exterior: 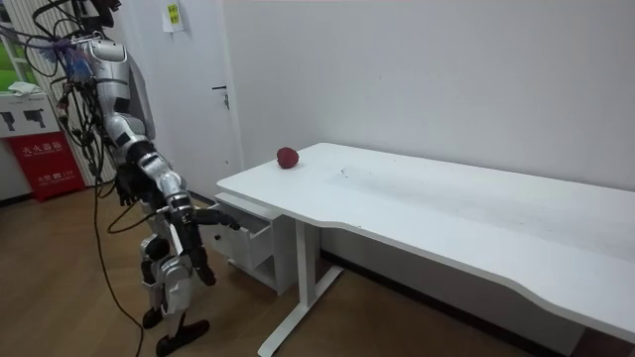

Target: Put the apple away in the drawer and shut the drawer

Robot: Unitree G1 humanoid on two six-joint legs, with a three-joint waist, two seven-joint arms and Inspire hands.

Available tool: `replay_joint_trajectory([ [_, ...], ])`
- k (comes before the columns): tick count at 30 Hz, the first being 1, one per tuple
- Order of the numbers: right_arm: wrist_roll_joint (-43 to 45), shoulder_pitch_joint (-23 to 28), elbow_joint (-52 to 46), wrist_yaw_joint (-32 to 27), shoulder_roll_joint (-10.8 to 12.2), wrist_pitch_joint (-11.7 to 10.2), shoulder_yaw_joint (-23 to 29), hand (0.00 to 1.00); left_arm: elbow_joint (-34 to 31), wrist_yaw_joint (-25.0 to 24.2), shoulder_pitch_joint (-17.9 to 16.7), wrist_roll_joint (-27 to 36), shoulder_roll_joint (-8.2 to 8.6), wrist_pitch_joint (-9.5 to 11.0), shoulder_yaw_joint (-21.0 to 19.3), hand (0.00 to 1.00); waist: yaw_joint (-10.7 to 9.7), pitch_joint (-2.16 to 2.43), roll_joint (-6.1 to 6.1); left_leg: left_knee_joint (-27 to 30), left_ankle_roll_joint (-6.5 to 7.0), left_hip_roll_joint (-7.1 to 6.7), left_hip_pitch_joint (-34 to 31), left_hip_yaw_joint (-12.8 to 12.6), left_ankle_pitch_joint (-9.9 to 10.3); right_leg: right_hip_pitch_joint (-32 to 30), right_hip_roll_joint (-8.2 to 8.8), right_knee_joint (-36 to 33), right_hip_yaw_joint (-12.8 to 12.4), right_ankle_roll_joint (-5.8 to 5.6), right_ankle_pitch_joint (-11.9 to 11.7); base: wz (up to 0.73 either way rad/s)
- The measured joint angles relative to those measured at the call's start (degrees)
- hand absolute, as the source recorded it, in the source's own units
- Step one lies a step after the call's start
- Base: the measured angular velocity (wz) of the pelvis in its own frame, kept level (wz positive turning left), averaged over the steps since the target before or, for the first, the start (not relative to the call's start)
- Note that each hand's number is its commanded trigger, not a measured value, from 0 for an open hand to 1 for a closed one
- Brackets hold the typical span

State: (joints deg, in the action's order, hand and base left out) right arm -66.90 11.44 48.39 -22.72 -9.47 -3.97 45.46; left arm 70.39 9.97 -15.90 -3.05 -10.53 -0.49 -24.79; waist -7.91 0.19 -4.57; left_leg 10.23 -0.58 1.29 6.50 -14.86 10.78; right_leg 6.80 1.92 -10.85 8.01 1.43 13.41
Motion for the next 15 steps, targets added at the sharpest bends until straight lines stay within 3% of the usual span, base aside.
replay_joint_trajectory([
  [6,2.6,0.0,-12.7,-7.7,-2.7,-4.4,0.6,0.0,-2.8,-0.3,-1.0,0.2,-0.13,1.2,0.2,0.0,0.0,-0.06,0.21,-0.3,0.0,0.12,-1.1,-0.1,0.0,-1.3,-0.26,-0.2,-0.1,-0.03,-0.1,0.01],
  [13,11.9,-1.3,-26.2,-15.8,-3.2,-6.8,0.5,0.0,-4.0,-0.6,-0.9,0.0,-0.11,2.5,0.8,0.0,0.5,-0.05,0.26,-0.6,0.01,0.06,-1.4,-0.1,0.0,-2.0,-0.34,-0.8,-0.1,-0.03,-0.1,-0.01],
  [15,17.0,-1.3,-31.6,-18.7,-3.1,-7.2,-1.8,0.0,-3.9,-0.6,-0.7,0.0,-0.02,2.6,1.6,0.0,0.5,-0.02,0.31,-0.6,0.01,0.04,-1.9,-0.1,0.0,-2.5,-0.13,-0.9,-0.1,-0.05,-0.1,0.0],
])
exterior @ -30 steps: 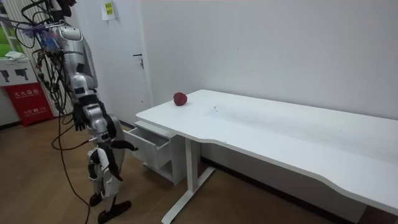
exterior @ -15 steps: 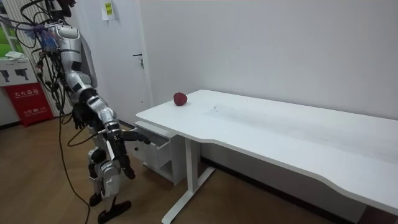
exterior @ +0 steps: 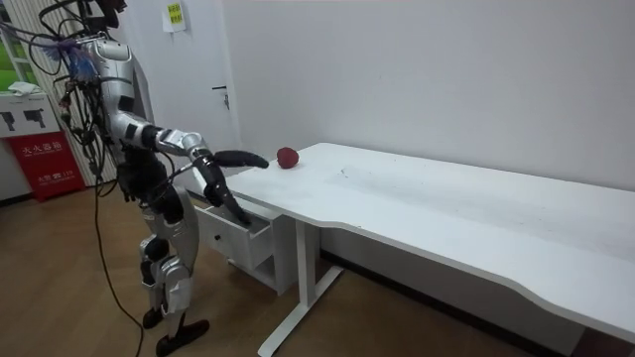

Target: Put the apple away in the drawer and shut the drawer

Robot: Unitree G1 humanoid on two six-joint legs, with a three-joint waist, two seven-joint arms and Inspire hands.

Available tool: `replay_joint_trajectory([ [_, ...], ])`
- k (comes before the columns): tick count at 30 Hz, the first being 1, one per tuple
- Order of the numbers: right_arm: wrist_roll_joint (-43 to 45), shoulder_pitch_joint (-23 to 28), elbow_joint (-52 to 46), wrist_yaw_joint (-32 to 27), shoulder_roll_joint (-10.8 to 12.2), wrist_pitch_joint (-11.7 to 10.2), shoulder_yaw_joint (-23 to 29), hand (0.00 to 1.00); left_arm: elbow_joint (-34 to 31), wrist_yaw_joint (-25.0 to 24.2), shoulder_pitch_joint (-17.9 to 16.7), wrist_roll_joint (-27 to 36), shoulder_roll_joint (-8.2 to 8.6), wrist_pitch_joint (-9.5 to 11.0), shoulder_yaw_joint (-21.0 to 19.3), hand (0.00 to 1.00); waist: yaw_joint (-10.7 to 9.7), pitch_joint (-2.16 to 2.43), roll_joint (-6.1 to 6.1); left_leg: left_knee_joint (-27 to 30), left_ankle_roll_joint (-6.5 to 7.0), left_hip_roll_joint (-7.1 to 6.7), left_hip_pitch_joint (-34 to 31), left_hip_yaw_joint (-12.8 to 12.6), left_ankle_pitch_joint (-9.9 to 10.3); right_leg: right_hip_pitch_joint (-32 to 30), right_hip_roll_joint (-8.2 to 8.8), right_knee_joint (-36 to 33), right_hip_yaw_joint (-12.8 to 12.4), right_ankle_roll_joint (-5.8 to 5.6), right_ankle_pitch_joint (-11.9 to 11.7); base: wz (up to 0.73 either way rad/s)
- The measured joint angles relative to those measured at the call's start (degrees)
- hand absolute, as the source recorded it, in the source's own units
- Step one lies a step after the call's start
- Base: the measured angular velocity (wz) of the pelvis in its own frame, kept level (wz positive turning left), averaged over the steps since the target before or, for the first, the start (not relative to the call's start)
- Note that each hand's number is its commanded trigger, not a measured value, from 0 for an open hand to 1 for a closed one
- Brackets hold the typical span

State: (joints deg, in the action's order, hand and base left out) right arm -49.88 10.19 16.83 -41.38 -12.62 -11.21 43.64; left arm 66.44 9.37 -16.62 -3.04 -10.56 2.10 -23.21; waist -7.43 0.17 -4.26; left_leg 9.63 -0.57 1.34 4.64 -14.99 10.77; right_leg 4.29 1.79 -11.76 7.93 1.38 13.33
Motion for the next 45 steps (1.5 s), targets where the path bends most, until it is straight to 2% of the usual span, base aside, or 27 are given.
replay_joint_trajectory([
  [2,4.7,0.1,-4.5,-1.5,-0.2,0.0,-1.6,0.0,0.0,0.0,0.2,0.0,0.02,0.2,0.7,0.0,0.0,-0.14,0.2,0.0,0.01,0.01,-0.5,0.0,0.0,-0.5,-0.27,0.0,0.0,0.0,0.0,0.0],
  [8,16.4,-0.2,-11.5,-1.7,-3.2,-0.1,-4.0,0.0,0.0,0.0,0.1,-0.1,0.0,0.4,3.7,0.0,1.3,-0.24,0.18,0.0,0.01,-0.03,-0.7,0.1,0.0,-0.4,-0.09,0.0,0.9,-0.02,-0.1,0.01],
  [13,24.8,-0.8,-17.0,-0.2,-3.4,0.1,-7.5,0.0,0.0,-1.2,0.3,-0.5,-0.04,0.4,5.5,0.0,1.6,-0.34,0.07,0.0,0.01,0.01,-1.0,0.2,0.0,-0.5,-0.15,0.1,1.1,-0.01,-0.1,0.02],
  [15,27.8,-2.3,-17.6,1.3,-3.7,0.1,-9.2,0.0,0.0,-1.9,0.9,-1.0,-0.02,0.4,6.7,0.0,1.7,-0.58,-0.35,0.1,0.01,0.0,-1.0,0.2,0.0,-0.5,0.0,0.2,1.0,-0.01,-0.1,0.0],
  [17,28.9,-2.8,-17.6,1.7,-4.5,0.2,-11.3,0.0,0.0,-2.3,1.2,-1.0,-0.02,0.4,7.0,0.0,1.7,-0.79,-0.78,0.1,0.01,0.01,-1.1,0.2,0.0,-0.6,-0.05,0.2,0.8,-0.01,-0.1,0.0],
  [20,29.9,-2.8,-17.6,3.7,-5.8,0.5,-13.6,0.0,0.0,-2.2,1.4,-1.0,-0.1,0.4,8.0,0.0,2.9,-0.76,-0.93,0.0,0.01,0.0,-1.3,0.1,0.0,-1.1,-0.27,0.1,0.6,0.0,-0.1,-0.06],
  [23,30.1,-2.8,-17.5,7.0,-6.0,1.5,-13.8,0.0,0.0,-2.2,1.4,-1.1,-0.25,0.3,7.8,0.0,3.4,-0.63,-1.43,-0.1,0.01,0.0,-1.4,0.1,0.0,-1.2,-0.18,0.1,0.8,0.0,-0.1,-0.02],
  [27,30.1,-4.2,-16.3,11.3,-6.1,3.5,-14.5,0.0,-0.1,-2.4,1.3,-1.1,-0.28,-0.4,7.7,0.0,4.4,-0.59,-1.48,-0.1,0.01,0.04,-1.1,0.2,0.0,-0.9,0.08,0.1,0.9,-0.01,-0.2,-0.02],
  [35,30.4,-4.7,-13.0,18.4,-6.1,7.0,-16.6,0.0,0.0,-3.8,0.9,-1.6,-0.27,-2.3,7.7,0.0,4.8,-0.59,-1.36,-0.1,0.01,0.04,-0.9,1.1,0.0,-0.4,0.13,0.1,1.9,0.02,-0.2,0.07],
  [45,32.2,-5.0,-9.8,23.4,-6.3,7.7,-17.7,0.0,-0.1,-5.6,0.8,-1.7,-0.36,-3.4,7.9,0.0,4.6,-0.55,-1.43,0.8,0.02,0.06,-1.6,1.8,0.0,-0.1,0.33,0.0,3.2,0.08,-0.4,0.06],
])
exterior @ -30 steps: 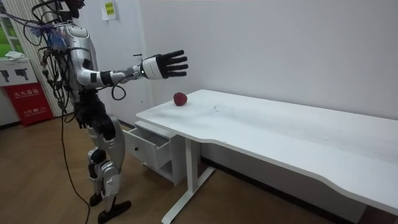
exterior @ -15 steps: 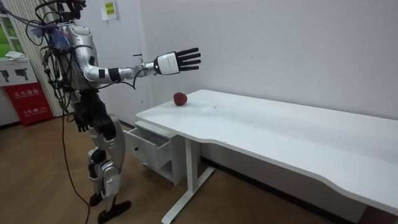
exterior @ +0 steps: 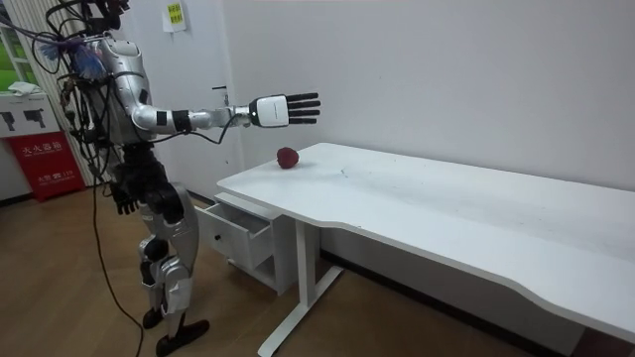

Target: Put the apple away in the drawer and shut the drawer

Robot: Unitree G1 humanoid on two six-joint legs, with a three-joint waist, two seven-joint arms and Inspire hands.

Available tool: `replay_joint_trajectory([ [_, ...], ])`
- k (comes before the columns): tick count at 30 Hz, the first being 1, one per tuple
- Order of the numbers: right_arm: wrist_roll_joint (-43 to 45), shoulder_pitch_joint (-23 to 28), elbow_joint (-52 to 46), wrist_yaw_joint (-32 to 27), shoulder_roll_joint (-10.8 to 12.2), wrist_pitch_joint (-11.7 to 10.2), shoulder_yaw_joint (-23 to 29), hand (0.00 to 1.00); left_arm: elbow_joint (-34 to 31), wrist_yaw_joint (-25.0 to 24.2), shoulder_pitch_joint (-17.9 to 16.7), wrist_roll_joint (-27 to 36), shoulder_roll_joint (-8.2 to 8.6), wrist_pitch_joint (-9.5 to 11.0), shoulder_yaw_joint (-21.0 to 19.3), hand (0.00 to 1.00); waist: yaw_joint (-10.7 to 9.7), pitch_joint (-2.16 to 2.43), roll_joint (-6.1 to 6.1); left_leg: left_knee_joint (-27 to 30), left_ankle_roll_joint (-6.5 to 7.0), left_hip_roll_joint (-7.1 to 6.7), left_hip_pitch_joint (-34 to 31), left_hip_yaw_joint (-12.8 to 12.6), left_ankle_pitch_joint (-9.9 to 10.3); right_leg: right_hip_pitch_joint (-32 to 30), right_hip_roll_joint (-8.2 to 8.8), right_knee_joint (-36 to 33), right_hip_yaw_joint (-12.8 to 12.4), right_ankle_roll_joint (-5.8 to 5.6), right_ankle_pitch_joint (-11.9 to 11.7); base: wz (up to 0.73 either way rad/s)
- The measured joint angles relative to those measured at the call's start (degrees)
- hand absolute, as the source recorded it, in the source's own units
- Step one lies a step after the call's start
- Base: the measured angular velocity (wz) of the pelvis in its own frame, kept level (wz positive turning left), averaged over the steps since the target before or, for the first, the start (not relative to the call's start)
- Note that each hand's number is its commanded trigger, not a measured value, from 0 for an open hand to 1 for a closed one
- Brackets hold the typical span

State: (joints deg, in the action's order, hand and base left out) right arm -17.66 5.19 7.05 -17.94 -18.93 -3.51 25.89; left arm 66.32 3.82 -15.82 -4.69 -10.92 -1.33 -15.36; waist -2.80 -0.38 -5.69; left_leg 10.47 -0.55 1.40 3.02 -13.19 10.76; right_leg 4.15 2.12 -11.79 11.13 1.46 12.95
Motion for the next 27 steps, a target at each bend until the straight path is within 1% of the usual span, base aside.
replay_joint_trajectory([
  [5,1.1,-1.0,1.9,0.9,0.0,0.0,-0.1,0.0,-0.5,-0.8,-0.1,-0.7,-0.04,0.0,0.0,0.0,0.0,-0.04,0.28,0.3,0.0,0.08,-0.3,0.1,0.0,-0.1,-0.04,0.1,0.1,0.06,0.0,0.01],
  [7,2.4,-1.5,2.6,1.8,-0.3,0.0,-1.2,0.0,-0.8,-0.8,-0.2,-0.8,-0.1,0.0,0.1,0.0,-0.1,-0.03,0.38,0.4,0.0,0.11,-0.3,0.1,0.0,-0.1,-0.07,0.1,0.1,0.07,0.0,0.0],
  [8,3.1,-1.5,3.4,2.4,-1.0,0.0,-2.5,0.0,-0.9,-0.8,-0.2,-0.8,-0.27,0.0,0.5,0.0,-0.1,-0.02,0.4,0.4,0.0,0.12,-0.4,0.1,0.0,-0.1,-0.08,0.1,0.1,0.08,0.0,0.0],
  [13,4.4,-1.8,5.4,5.2,-1.5,0.4,-4.5,0.0,-1.3,-0.8,-0.1,-1.3,-0.75,0.0,0.9,0.0,0.0,0.03,0.52,0.4,0.0,0.35,-0.4,0.1,0.0,-0.1,-0.12,0.1,0.1,0.12,-0.1,0.0],
  [16,4.4,-1.9,6.5,6.6,-1.5,0.6,-5.3,0.0,-1.4,-0.5,-0.2,-1.3,-0.87,0.0,0.9,0.0,0.2,-0.02,0.71,0.4,0.0,0.54,-0.5,0.3,0.0,-0.1,-0.12,0.1,0.2,0.12,-0.1,0.0],
  [18,4.5,-1.9,8.3,7.5,-1.6,0.6,-6.9,0.0,-1.4,0.0,-0.1,-1.3,-1.0,0.0,1.0,0.0,0.1,-0.01,0.7,0.5,0.0,0.61,-0.5,0.3,0.0,-0.1,-0.19,0.0,0.3,0.17,-0.1,0.0],
  [21,4.8,-1.9,10.1,9.0,-1.6,0.6,-7.3,0.0,-1.4,0.3,0.1,-1.3,-1.0,0.0,1.1,0.0,0.1,0.08,0.9,0.5,0.0,0.6,-0.5,0.5,0.0,-0.1,-0.19,0.0,0.4,0.18,-0.1,0.0],
  [25,4.8,-1.9,11.2,9.4,-1.6,0.6,-7.3,0.0,-1.4,0.7,-0.1,-1.3,-1.01,0.0,1.3,0.0,0.1,0.1,0.94,0.6,0.0,0.59,-0.5,0.6,0.0,0.0,-0.19,0.0,0.4,0.19,-0.1,0.0],
  [27,4.9,-1.9,11.6,9.5,-1.6,0.6,-7.3,0.0,-1.4,0.9,0.0,-1.3,-1.08,0.0,2.3,0.0,0.1,0.09,0.87,0.8,0.0,0.59,-0.6,0.6,0.0,0.1,-0.17,0.0,0.4,0.19,-0.1,0.0],
])
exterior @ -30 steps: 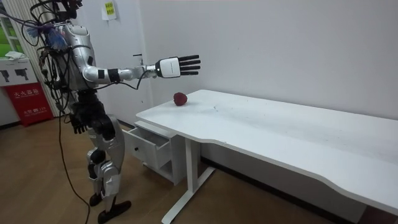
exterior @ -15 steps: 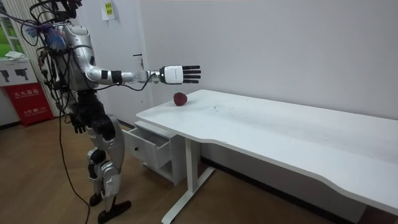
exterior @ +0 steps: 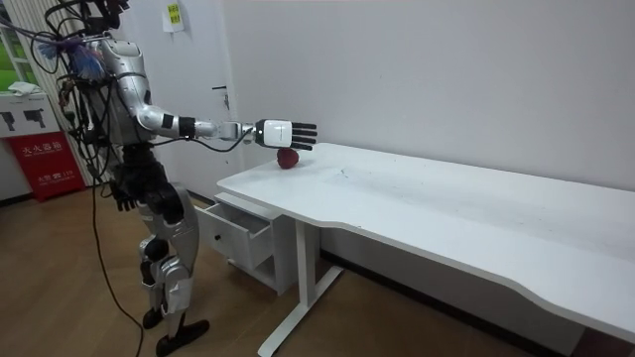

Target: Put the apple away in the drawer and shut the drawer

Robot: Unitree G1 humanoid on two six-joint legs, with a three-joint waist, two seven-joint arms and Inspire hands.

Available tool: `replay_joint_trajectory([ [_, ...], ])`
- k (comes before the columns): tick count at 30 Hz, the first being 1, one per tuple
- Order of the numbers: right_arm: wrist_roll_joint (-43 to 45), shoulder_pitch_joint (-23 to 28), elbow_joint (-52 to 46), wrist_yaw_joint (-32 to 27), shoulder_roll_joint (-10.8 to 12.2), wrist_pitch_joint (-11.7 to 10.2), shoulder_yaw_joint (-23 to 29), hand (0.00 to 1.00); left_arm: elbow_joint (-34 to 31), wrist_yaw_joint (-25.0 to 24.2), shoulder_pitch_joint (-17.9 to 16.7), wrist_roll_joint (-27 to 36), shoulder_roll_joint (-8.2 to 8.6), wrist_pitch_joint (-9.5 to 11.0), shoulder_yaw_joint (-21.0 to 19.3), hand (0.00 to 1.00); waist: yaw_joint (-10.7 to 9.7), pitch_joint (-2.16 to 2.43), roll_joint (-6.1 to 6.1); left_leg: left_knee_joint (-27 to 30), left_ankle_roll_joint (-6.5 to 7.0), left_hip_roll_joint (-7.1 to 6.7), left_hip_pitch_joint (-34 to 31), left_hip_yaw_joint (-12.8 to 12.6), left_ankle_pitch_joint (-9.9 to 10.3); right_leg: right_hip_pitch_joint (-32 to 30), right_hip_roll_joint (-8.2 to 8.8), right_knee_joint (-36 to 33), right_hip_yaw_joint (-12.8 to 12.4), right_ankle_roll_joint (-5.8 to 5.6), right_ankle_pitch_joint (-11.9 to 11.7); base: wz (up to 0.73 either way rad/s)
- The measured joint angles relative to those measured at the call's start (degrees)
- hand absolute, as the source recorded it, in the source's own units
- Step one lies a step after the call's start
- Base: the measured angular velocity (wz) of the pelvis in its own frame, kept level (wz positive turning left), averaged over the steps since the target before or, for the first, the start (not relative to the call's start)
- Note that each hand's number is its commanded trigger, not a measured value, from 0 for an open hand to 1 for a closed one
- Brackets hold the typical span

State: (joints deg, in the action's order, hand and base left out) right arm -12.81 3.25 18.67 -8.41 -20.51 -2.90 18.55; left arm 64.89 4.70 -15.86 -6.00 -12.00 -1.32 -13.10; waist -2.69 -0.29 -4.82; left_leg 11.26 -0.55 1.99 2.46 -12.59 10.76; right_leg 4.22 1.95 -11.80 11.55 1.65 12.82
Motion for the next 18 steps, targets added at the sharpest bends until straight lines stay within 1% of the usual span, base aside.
replay_joint_trajectory([
  [6,1.6,0.0,2.5,2.2,-0.1,0.0,-1.9,0.0,0.0,0.1,0.1,0.0,-0.15,0.0,1.3,0.0,0.0,-0.01,-0.26,0.2,0.0,-0.02,-0.4,0.1,0.0,-0.2,0.01,0.0,0.2,0.08,-0.1,0.01],
  [10,1.9,0.0,2.8,2.4,-0.1,0.0,-2.0,0.0,0.2,0.1,0.1,0.0,-0.19,0.0,1.4,0.0,0.0,0.01,-0.3,0.4,0.0,-0.32,-0.6,0.2,0.0,-0.3,0.02,0.1,0.3,0.08,-0.1,0.01],
  [18,1.9,0.0,2.8,3.6,-0.1,0.0,-2.2,0.0,0.4,0.1,0.1,0.0,-0.24,0.0,1.5,0.0,0.0,0.04,-0.57,0.3,0.0,-0.34,-0.8,0.3,0.0,-0.3,0.04,0.2,0.6,0.08,0.0,0.01],
])
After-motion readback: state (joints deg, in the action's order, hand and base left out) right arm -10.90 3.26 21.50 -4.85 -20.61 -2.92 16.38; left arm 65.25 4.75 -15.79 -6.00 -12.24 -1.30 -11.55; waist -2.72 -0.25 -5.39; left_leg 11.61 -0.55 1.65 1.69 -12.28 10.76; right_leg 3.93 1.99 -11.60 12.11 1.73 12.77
